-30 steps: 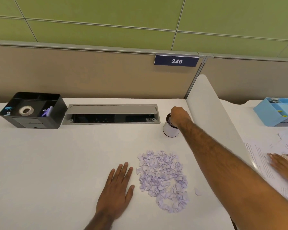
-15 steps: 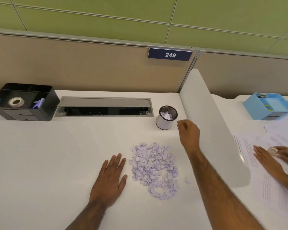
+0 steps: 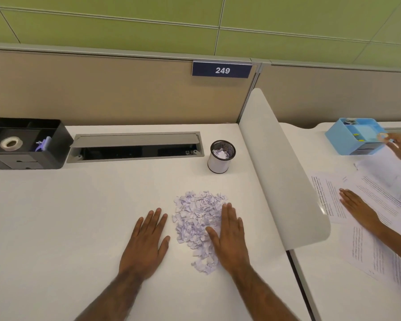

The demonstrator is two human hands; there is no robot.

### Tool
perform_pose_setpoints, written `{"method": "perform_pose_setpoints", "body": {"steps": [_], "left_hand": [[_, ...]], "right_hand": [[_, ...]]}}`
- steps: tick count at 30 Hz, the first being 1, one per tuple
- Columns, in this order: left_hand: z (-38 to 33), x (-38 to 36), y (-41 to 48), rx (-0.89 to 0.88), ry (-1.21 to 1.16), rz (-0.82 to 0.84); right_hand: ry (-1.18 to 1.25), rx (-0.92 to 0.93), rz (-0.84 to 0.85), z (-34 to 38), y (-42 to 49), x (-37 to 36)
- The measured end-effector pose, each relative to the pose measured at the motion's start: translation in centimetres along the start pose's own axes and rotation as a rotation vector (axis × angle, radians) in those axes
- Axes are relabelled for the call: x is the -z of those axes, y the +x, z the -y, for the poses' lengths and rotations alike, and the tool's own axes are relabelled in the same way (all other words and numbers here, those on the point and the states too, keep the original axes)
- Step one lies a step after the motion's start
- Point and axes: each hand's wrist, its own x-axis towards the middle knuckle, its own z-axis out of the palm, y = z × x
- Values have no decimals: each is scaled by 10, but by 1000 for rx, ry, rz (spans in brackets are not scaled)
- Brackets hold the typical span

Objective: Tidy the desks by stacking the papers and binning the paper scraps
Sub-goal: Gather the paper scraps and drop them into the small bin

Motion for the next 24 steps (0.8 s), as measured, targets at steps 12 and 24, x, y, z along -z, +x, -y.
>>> {"method": "perform_pose_setpoints", "body": {"steps": [12, 24], "left_hand": [[1, 0, 2, 8, 1, 4], [2, -1, 1, 7, 6, 2]], "right_hand": [[-134, 163, 225, -3, 84, 47], [-211, 161, 519, -14, 54, 76]]}}
